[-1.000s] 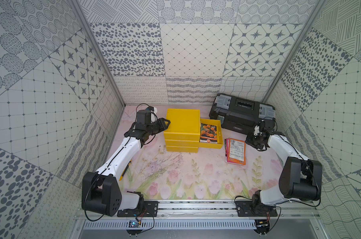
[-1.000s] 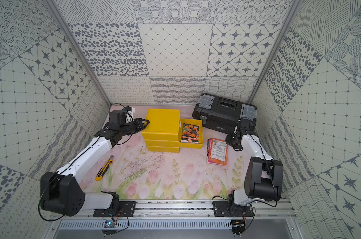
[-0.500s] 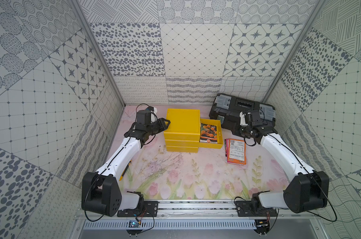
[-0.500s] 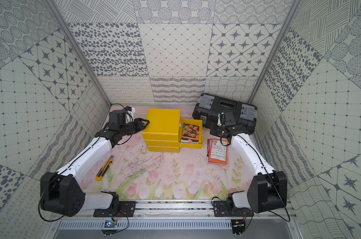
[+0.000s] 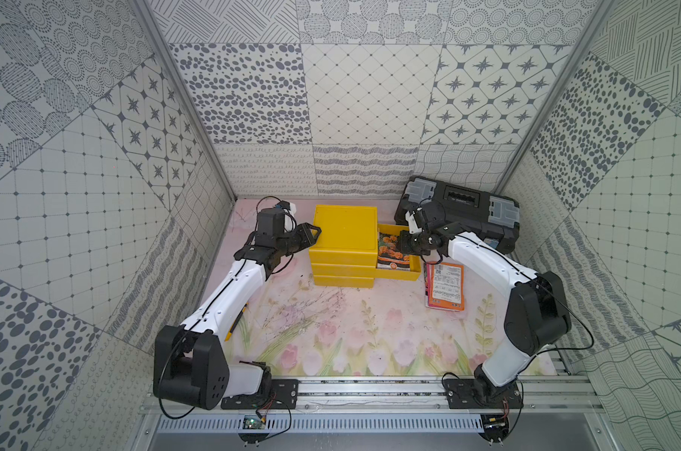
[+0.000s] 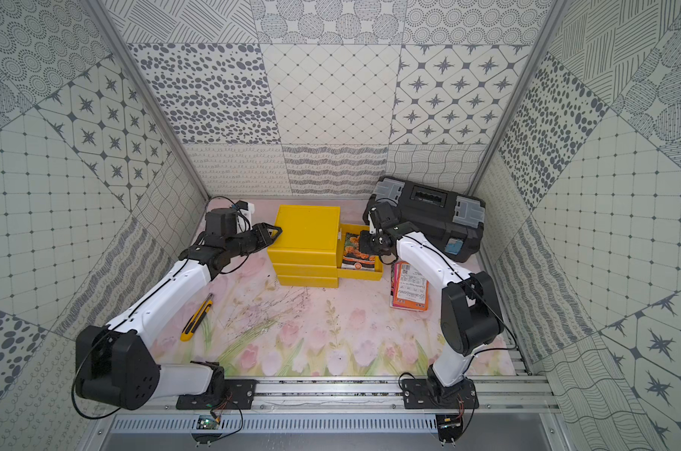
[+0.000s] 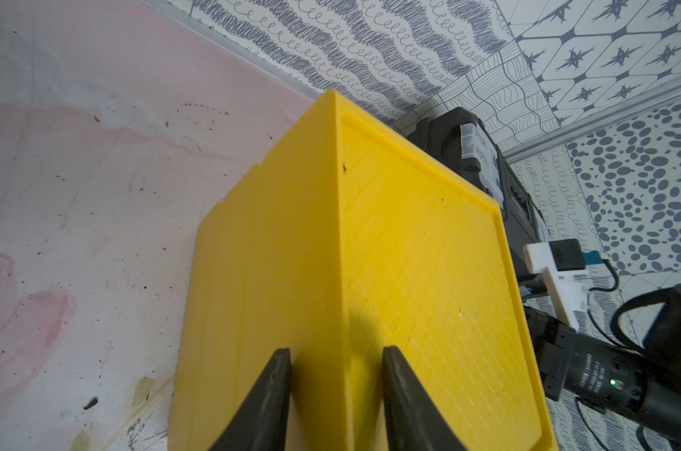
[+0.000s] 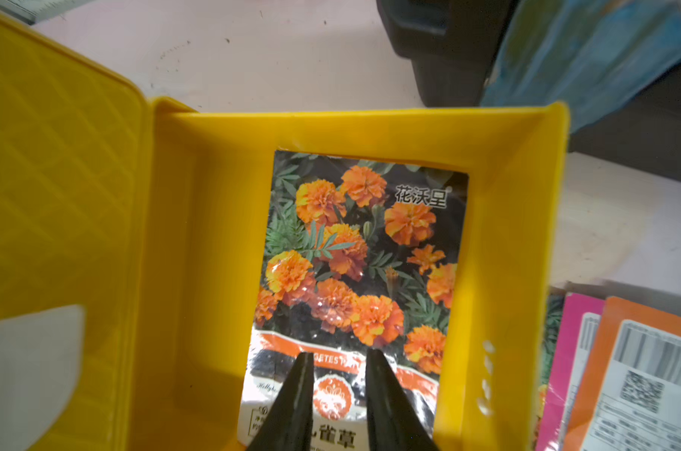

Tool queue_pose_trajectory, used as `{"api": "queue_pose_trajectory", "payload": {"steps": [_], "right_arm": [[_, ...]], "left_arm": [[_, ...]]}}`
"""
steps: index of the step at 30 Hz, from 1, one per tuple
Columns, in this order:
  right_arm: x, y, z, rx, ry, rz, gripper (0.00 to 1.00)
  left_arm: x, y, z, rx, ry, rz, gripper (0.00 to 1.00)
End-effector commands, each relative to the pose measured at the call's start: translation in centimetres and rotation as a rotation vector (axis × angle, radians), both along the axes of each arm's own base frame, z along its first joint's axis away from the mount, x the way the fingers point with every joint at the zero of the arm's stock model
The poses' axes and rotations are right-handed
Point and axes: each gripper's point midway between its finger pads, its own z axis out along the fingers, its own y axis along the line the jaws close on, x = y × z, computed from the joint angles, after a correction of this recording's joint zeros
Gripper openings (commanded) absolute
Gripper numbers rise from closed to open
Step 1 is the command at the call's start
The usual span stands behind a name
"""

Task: Take the seed bags out of the drawer
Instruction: Adjust the seed packet in the drawer.

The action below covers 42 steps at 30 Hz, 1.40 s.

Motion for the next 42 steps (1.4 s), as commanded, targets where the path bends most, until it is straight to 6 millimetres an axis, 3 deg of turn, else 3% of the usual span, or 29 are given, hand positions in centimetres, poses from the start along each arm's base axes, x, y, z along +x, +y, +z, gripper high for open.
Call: {"api": "queue_pose_trajectory", "payload": {"steps": [1,6,14,20,24,35,42], "right_arm": [[1.5,1.6,0.1,0.054,-0.018,-0.001,0.28],[2.1,2.8,-2.2,0.067,0.025,0.006,0.28],[2.4,5.7,-4.0,0.134,0.073,0.034,0.27],[2.4,8.5,-3.6,0.268,0.099,0.072,0.27],[2.4,9.2,-2.6,0.318,0.095,0.085,0.28],[2.4,7.2,3.1,0.377,0.0,0.069,0.38],[2.4,4.2,4.3,0.28,-0.035,0.017,0.41]], "left_arm": [[-7.5,0.9,-8.5,0.084,0.447,-0.026,0.4],[-7.5,1.0,-8.4,0.086,0.444,-0.025,0.4],[-7.6,1.0,-8.4,0.087,0.444,-0.025,0.4],[-7.8,1.1,-8.7,0.09,0.451,-0.023,0.4],[-7.7,1.0,-8.6,0.088,0.448,-0.025,0.4],[-7.7,1.0,-8.9,0.089,0.452,-0.023,0.4],[-7.7,1.0,-8.9,0.087,0.452,-0.025,0.4]]}}
